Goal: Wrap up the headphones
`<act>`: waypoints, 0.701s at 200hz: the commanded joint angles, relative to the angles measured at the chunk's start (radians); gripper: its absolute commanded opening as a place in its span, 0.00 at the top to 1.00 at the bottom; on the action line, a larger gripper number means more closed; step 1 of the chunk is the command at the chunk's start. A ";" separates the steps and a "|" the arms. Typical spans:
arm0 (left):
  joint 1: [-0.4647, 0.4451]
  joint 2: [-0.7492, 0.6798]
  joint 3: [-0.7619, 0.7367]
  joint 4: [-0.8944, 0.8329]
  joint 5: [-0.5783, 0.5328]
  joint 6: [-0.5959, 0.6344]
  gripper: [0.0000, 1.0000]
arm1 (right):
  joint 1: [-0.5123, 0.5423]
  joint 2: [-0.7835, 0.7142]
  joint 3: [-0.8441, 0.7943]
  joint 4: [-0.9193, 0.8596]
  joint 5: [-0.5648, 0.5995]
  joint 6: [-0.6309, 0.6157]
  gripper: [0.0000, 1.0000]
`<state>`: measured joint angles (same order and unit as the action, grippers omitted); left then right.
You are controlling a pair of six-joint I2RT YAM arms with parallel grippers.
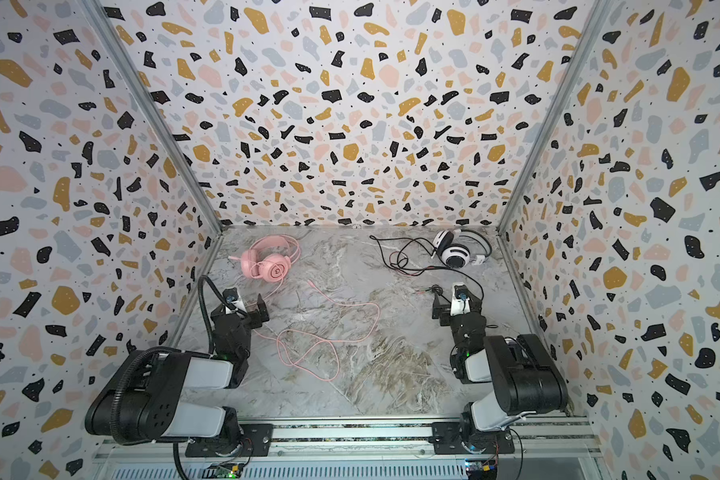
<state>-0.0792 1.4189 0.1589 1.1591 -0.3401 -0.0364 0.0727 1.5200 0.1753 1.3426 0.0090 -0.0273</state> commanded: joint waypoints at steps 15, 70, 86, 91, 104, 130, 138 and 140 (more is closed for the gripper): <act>0.006 -0.008 0.016 0.048 0.001 0.014 0.00 | 0.000 -0.007 0.017 -0.007 -0.013 0.004 0.01; 0.006 -0.007 0.016 0.048 0.001 0.013 0.00 | 0.006 -0.007 0.014 -0.004 -0.002 0.000 0.01; 0.006 -0.007 0.017 0.048 0.001 0.013 0.00 | 0.008 -0.006 0.012 -0.004 -0.002 0.000 0.01; 0.006 -0.007 0.016 0.048 0.002 0.014 0.00 | 0.008 -0.008 0.013 -0.004 0.000 0.000 0.01; 0.006 -0.008 0.016 0.048 0.002 0.013 0.00 | 0.007 -0.007 0.013 -0.003 0.000 -0.002 0.01; 0.006 -0.007 0.016 0.048 0.002 0.013 0.00 | 0.009 -0.007 0.010 -0.002 0.003 -0.001 0.01; 0.006 -0.008 0.016 0.048 0.001 0.013 0.00 | 0.009 -0.008 0.011 -0.002 0.004 -0.002 0.01; 0.006 -0.008 0.016 0.048 0.001 0.013 0.00 | 0.009 -0.007 0.011 -0.002 0.004 -0.002 0.01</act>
<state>-0.0792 1.4189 0.1589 1.1591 -0.3401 -0.0364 0.0772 1.5200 0.1753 1.3369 0.0074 -0.0277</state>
